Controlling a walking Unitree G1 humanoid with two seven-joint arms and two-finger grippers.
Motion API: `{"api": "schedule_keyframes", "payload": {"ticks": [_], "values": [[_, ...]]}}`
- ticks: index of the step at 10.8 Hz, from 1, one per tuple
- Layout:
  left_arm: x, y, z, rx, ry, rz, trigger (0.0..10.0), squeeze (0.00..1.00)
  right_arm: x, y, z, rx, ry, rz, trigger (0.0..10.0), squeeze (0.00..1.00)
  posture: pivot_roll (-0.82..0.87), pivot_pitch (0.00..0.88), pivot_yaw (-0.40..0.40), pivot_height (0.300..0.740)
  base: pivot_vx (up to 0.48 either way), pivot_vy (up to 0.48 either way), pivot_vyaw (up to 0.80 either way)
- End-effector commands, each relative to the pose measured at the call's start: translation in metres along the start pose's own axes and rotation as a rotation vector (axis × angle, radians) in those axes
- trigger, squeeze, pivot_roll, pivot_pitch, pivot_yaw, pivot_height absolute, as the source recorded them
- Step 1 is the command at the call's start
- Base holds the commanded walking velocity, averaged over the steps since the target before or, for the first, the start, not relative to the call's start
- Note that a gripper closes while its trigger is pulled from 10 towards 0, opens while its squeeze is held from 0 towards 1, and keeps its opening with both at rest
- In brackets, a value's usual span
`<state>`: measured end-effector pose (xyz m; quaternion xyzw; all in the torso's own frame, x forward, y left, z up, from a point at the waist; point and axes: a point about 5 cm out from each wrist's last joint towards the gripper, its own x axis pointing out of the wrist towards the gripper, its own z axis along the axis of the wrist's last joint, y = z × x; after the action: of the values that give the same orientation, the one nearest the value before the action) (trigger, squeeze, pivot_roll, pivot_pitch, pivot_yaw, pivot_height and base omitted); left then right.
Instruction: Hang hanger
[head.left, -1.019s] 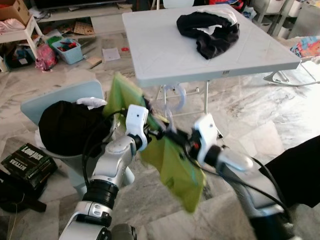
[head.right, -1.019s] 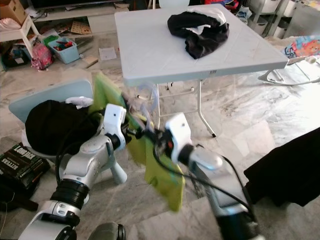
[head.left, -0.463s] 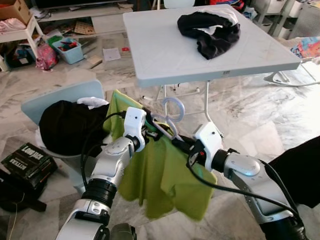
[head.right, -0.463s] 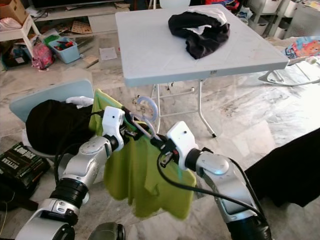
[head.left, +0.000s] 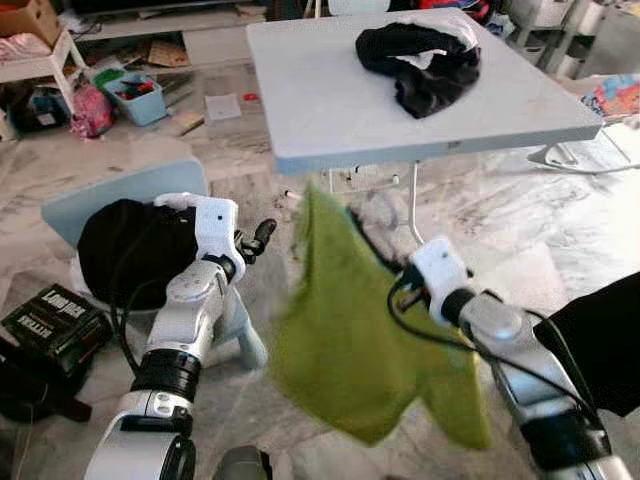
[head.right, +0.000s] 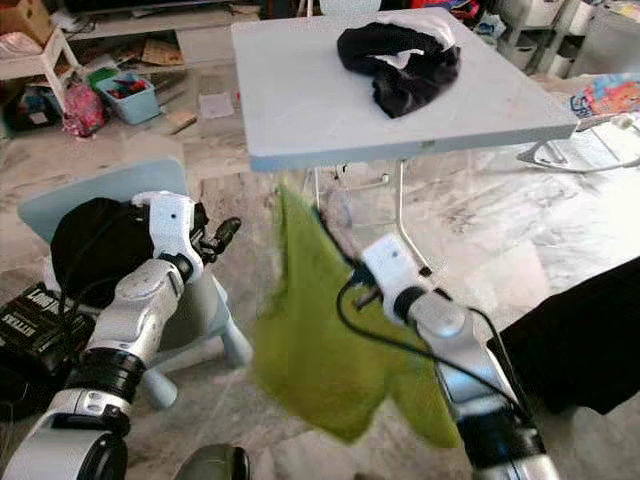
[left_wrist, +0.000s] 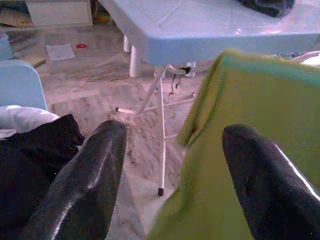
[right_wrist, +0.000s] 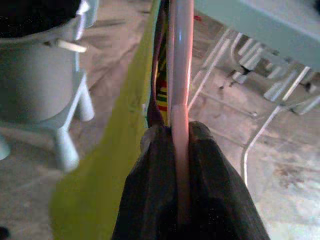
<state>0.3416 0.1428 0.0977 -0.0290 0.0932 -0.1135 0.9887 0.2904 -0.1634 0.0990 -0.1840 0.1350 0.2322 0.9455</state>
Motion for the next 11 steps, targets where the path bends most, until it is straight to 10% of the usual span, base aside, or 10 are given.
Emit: {"api": "schedule_keyframes", "payload": {"ticks": [1, 3, 6, 10, 11], "values": [[0.002, 0.005, 0.004, 0.008, -0.005, 0.019, 10.0, 0.0, 0.001, -0.006, 0.008, -0.001, -0.044, -0.035, 10.0, 0.0, -0.09, 0.0, -0.017, 0.74, 0.0, 0.0, 0.0], [0.003, -0.029, 0.008, -0.09, -0.033, -0.162, 10.0, 1.0, 0.004, -0.001, 0.02, 0.029, -0.126, -0.098, 10.0, 0.0, -0.09, 0.0, -0.019, 0.74, 0.0, 0.0, 0.0], [0.0, -0.063, 0.012, -0.134, -0.037, -0.323, 10.0, 1.0, 0.013, 0.021, 0.021, 0.067, -0.147, -0.12, 10.0, 0.0, -0.09, 0.0, -0.018, 0.74, 0.0, 0.0, 0.0], [0.003, -0.068, 0.018, -0.122, -0.034, -0.347, 10.0, 1.0, 0.015, 0.031, 0.026, 0.071, -0.17, -0.093, 10.0, 0.0, -0.09, 0.0, -0.011, 0.74, 0.0, 0.0, 0.0], [0.004, -0.069, 0.018, -0.117, -0.035, -0.348, 10.0, 0.0, 0.015, 0.033, 0.026, 0.068, -0.17, -0.08, 10.0, 0.0, -0.1, 0.0, -0.01, 0.74, 0.0, 0.0, 0.0]]}}
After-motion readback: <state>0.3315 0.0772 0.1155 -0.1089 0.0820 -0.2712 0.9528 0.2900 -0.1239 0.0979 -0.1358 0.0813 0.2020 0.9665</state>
